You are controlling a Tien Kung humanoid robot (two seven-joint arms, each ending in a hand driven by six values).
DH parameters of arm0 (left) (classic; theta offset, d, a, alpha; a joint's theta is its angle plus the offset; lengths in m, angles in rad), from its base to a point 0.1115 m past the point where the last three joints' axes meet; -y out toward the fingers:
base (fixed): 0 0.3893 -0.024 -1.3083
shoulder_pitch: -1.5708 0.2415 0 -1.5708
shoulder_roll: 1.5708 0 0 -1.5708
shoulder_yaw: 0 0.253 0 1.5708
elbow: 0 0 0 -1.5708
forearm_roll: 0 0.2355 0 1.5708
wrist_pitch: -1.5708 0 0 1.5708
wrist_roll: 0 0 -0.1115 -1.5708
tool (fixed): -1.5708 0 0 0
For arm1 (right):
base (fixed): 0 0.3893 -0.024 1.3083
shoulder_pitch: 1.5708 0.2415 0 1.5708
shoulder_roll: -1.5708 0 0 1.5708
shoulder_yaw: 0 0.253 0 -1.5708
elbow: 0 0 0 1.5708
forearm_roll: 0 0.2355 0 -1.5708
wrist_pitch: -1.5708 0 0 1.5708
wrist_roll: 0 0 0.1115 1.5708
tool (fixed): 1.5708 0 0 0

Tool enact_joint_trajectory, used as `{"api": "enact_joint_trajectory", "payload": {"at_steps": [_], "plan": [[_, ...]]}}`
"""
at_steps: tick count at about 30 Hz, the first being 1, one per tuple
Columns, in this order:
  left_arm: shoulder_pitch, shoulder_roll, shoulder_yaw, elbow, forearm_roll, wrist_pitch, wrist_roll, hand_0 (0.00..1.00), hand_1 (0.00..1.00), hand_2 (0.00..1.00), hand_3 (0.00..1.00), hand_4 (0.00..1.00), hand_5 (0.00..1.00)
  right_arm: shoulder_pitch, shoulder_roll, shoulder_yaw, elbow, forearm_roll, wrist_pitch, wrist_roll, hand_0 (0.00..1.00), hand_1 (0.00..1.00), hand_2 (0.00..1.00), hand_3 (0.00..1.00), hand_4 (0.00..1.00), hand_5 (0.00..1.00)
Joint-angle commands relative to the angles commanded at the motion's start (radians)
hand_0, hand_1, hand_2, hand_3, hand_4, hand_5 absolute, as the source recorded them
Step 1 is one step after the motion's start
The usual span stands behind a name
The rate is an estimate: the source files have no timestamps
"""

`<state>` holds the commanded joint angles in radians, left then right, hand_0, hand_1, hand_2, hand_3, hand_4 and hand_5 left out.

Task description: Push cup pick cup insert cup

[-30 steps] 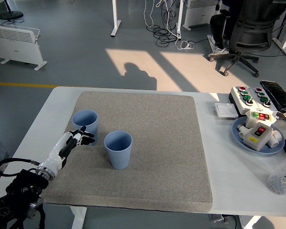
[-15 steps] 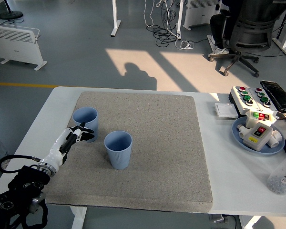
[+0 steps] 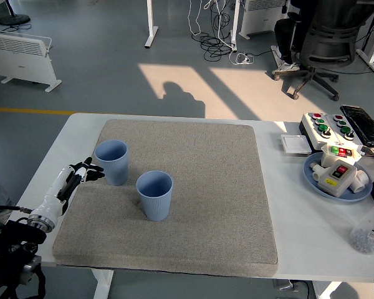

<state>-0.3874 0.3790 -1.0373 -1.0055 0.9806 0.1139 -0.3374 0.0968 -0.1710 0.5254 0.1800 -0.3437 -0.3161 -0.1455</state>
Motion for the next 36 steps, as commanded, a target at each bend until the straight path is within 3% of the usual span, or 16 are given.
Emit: {"api": "enact_joint_trajectory", "payload": {"at_steps": [5, 6, 7, 11, 12, 15, 17, 18, 23, 24, 25, 30, 36], "plan": [[0.081, 0.043, -0.143, -0.139, 0.165, 0.017, 0.041, 0.445, 0.555, 0.529, 0.516, 0.749, 0.998, 0.001, 0.000, 0.000, 0.000, 0.009, -0.001, 0.002, 0.687, 0.602, 0.638, 0.555, 0.096, 0.398], [0.089, 0.057, -0.168, -0.173, 0.204, 0.010, 0.059, 0.541, 0.695, 0.740, 0.736, 0.911, 0.749, 0.001, 0.000, 0.000, 0.000, 0.010, -0.001, 0.002, 0.687, 0.603, 0.638, 0.554, 0.096, 0.402], [0.091, 0.067, -0.187, -0.209, 0.248, 0.005, 0.077, 0.541, 0.695, 0.740, 0.736, 0.911, 0.749, 0.001, 0.000, 0.000, 0.000, 0.010, -0.001, 0.002, 0.687, 0.603, 0.638, 0.554, 0.096, 0.402], [0.061, 0.116, -0.206, -0.325, 0.408, -0.067, 0.151, 0.541, 0.695, 0.740, 0.736, 0.911, 0.749, -0.001, 0.000, 0.002, 0.000, 0.006, -0.001, -0.001, 0.687, 0.603, 0.638, 0.554, 0.096, 0.402], [0.051, 0.126, -0.199, -0.341, 0.447, -0.082, 0.163, 0.765, 0.847, 0.914, 0.866, 0.938, 0.671, -0.001, 0.000, 0.001, 0.000, 0.006, -0.001, -0.002, 0.687, 0.604, 0.638, 0.555, 0.097, 0.404], [-0.010, 0.169, -0.156, -0.389, 0.577, -0.167, 0.201, 0.765, 0.847, 0.914, 0.866, 0.938, 0.671, -0.002, 0.000, 0.001, 0.000, 0.005, -0.001, -0.003, 0.687, 0.604, 0.638, 0.555, 0.097, 0.404], [-0.049, 0.189, -0.119, -0.399, 0.648, -0.206, 0.210, 0.765, 0.847, 0.914, 0.866, 0.938, 0.671, -0.004, 0.000, 0.000, 0.000, 0.007, -0.001, -0.004, 0.687, 0.604, 0.638, 0.555, 0.097, 0.404], [-0.087, 0.206, -0.081, -0.403, 0.691, -0.245, 0.221, 0.909, 0.932, 0.980, 0.990, 0.959, 0.528, -0.005, 0.000, -0.001, 0.000, 0.006, 0.000, -0.004, 0.687, 0.604, 0.638, 0.555, 0.097, 0.406], [-0.211, 0.232, 0.048, -0.390, 0.782, -0.357, 0.243, 0.909, 0.932, 0.980, 0.990, 0.959, 0.528, -0.009, -0.001, -0.007, 0.000, 0.014, 0.000, -0.004, 0.687, 0.604, 0.638, 0.555, 0.097, 0.406], [-0.248, 0.237, 0.089, -0.380, 0.799, -0.376, 0.245, 0.959, 0.961, 0.998, 0.998, 0.974, 0.405, -0.010, 0.000, -0.008, 0.000, 0.016, -0.001, -0.004, 0.687, 0.604, 0.639, 0.554, 0.098, 0.407], [-0.280, 0.237, 0.124, -0.370, 0.806, -0.393, 0.247, 0.959, 0.961, 0.998, 0.998, 0.974, 0.405, -0.011, -0.001, -0.009, 0.000, 0.015, -0.001, -0.005, 0.687, 0.604, 0.639, 0.554, 0.098, 0.407], [-0.382, 0.218, 0.228, -0.326, 0.793, -0.438, 0.247, 0.956, 0.961, 0.998, 0.998, 0.970, 0.385, -0.015, -0.001, -0.012, 0.000, 0.011, 0.000, -0.006, 0.687, 0.605, 0.640, 0.555, 0.098, 0.408], [-0.436, 0.183, 0.277, -0.281, 0.751, -0.470, 0.254, 0.949, 0.956, 0.998, 0.998, 0.966, 0.407, -0.021, -0.002, -0.016, 0.000, 0.005, 0.002, -0.008, 0.688, 0.605, 0.640, 0.555, 0.096, 0.412]]}}
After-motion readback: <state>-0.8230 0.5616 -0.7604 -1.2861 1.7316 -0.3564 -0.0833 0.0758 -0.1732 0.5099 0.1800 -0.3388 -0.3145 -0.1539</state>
